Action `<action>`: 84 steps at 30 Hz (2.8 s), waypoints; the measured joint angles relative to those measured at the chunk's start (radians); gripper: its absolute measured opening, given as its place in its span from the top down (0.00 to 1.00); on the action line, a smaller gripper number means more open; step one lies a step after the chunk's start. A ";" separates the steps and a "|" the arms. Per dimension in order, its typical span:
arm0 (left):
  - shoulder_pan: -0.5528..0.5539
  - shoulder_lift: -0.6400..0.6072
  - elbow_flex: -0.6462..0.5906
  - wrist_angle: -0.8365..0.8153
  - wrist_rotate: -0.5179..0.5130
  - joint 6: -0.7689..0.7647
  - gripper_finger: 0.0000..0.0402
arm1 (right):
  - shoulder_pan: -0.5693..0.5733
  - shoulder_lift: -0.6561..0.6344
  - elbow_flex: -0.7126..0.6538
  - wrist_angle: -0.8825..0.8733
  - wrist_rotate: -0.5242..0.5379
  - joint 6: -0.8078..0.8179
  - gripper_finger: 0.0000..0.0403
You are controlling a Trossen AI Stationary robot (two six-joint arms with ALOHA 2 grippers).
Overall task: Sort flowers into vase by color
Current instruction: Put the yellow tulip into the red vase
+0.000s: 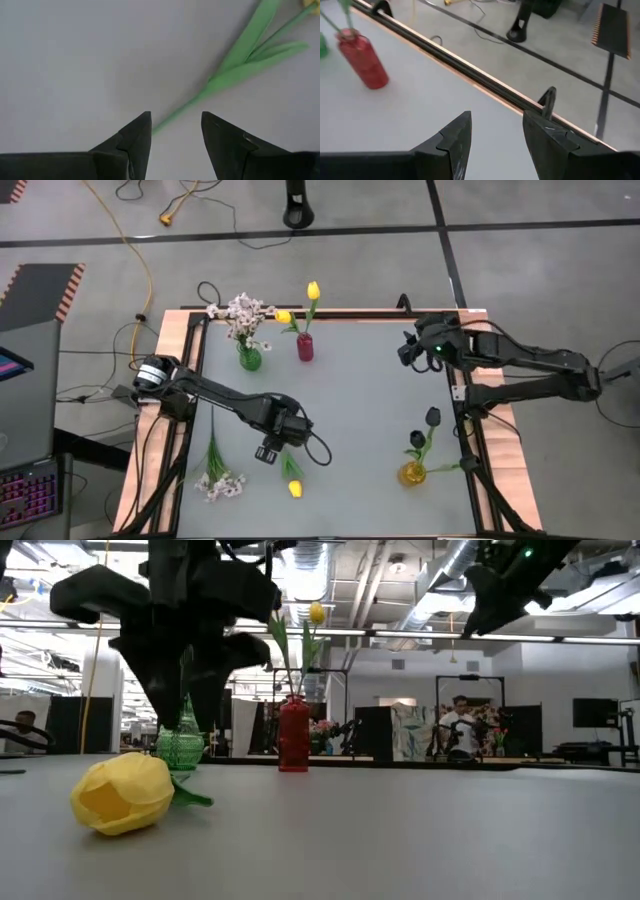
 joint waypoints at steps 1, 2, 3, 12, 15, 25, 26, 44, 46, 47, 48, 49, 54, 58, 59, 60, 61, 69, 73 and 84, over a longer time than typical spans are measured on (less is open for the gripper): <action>0.000 0.000 -0.012 0.023 0.015 0.008 0.60 | -0.011 0.010 0.000 0.000 -0.001 0.000 0.50; 0.000 0.000 -0.023 0.033 0.033 0.014 0.60 | -0.021 0.021 0.000 0.000 -0.006 -0.001 0.50; -0.001 0.001 -0.033 0.037 0.050 0.020 0.60 | -0.031 0.030 0.000 0.000 -0.015 -0.002 0.50; -0.035 0.026 -0.105 0.176 0.119 0.082 0.60 | -0.132 0.108 0.000 -0.001 -0.083 -0.031 0.50; -0.050 0.029 -0.117 0.222 0.117 0.112 0.60 | -0.173 0.129 0.000 -0.001 -0.159 -0.071 0.50; -0.074 0.030 -0.166 0.303 0.058 0.155 0.61 | -0.276 0.219 0.000 0.000 -0.277 -0.122 0.50; -0.074 0.030 -0.165 0.307 0.056 0.153 0.63 | -0.284 0.227 0.000 0.003 -0.291 -0.131 0.50; -0.064 0.030 -0.165 0.329 0.050 0.125 0.99 | -0.406 0.315 0.000 0.009 -0.566 -0.276 0.50; -0.055 0.030 -0.164 0.329 0.050 0.106 0.99 | -0.404 0.308 0.000 0.005 -0.570 -0.310 0.50; -0.048 0.030 -0.164 0.329 0.051 0.093 0.99 | -0.404 0.302 0.000 0.005 -0.569 -0.326 0.50; -0.043 0.030 -0.164 0.328 0.054 0.083 0.99 | -0.404 0.295 0.000 0.006 -0.570 -0.336 0.50; -0.036 0.029 -0.163 0.325 0.064 0.074 0.99 | -0.404 0.287 0.000 0.007 -0.570 -0.342 0.50; 0.003 -0.003 -0.154 0.322 0.116 0.056 1.00 | -0.413 0.238 0.000 0.006 -0.569 -0.358 0.50; 0.046 -0.084 -0.154 0.322 0.101 0.041 1.00 | -0.421 0.195 0.000 0.010 -0.569 -0.364 0.50; 0.059 -0.111 -0.154 0.323 0.093 0.039 1.00 | -0.423 0.186 0.000 0.010 -0.570 -0.365 0.50; 0.074 -0.143 -0.154 0.327 0.081 0.039 1.00 | -0.425 0.178 0.000 0.009 -0.571 -0.367 0.50; 0.088 -0.177 -0.154 0.332 0.064 0.037 1.00 | -0.425 0.171 0.000 0.010 -0.577 -0.369 0.50; 0.173 -0.414 -0.153 0.513 -0.185 -0.024 1.00 | -0.424 0.156 0.000 0.042 -0.597 -0.395 0.50; 0.179 -0.466 -0.161 0.729 -0.273 -0.002 1.00 | -0.424 0.157 0.000 0.045 -0.598 -0.395 0.50; 0.225 -0.440 -0.272 1.335 -0.304 0.224 1.00 | -0.424 0.157 0.000 0.044 -0.618 -0.395 0.50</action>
